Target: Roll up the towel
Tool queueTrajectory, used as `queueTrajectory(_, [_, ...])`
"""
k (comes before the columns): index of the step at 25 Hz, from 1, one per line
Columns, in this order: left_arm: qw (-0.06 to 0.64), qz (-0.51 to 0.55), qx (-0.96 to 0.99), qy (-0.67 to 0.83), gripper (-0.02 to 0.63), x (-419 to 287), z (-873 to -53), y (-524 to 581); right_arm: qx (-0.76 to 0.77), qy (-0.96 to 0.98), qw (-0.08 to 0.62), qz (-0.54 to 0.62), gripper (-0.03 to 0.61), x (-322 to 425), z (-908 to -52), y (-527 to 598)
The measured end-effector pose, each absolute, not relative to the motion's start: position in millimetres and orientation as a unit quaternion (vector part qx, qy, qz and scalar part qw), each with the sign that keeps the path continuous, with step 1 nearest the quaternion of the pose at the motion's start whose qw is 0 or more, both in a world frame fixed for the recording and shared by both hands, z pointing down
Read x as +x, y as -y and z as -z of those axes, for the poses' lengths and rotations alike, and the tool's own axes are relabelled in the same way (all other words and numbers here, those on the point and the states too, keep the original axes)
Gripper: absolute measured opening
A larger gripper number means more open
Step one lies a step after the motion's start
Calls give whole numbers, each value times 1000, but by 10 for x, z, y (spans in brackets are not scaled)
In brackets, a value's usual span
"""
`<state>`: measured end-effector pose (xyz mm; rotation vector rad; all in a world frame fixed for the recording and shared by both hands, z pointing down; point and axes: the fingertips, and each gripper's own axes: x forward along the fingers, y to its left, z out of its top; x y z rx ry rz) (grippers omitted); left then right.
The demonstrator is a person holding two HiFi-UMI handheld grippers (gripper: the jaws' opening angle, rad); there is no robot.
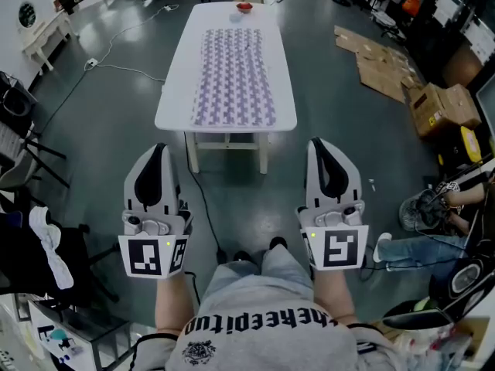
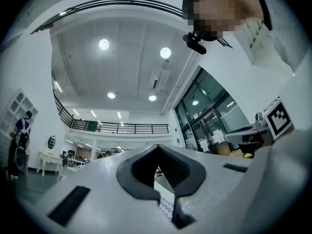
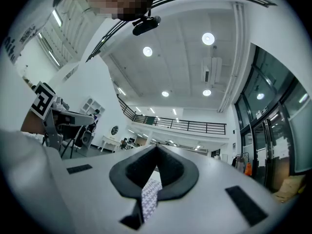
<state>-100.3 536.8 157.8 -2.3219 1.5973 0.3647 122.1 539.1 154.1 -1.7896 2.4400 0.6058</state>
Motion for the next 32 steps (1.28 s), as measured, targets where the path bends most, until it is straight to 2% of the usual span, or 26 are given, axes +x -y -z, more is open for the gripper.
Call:
queueTrajectory(7, [159,-118,-811,-550,3,-1027,-1593,-5349,-531,-823,18,-198,2,1074,-1564,-5389])
queueTrajectory(14, [134,-150,-801,-564,3,-1167,-1585,-5102,-545,-813,36,-201,2,1217,-1538,-5088])
queueTrajectory(32, [158,-127,-785,-586,3,-1055,-1459,-3338,-533,-819,28,-210,2,1263,-1460,-3176])
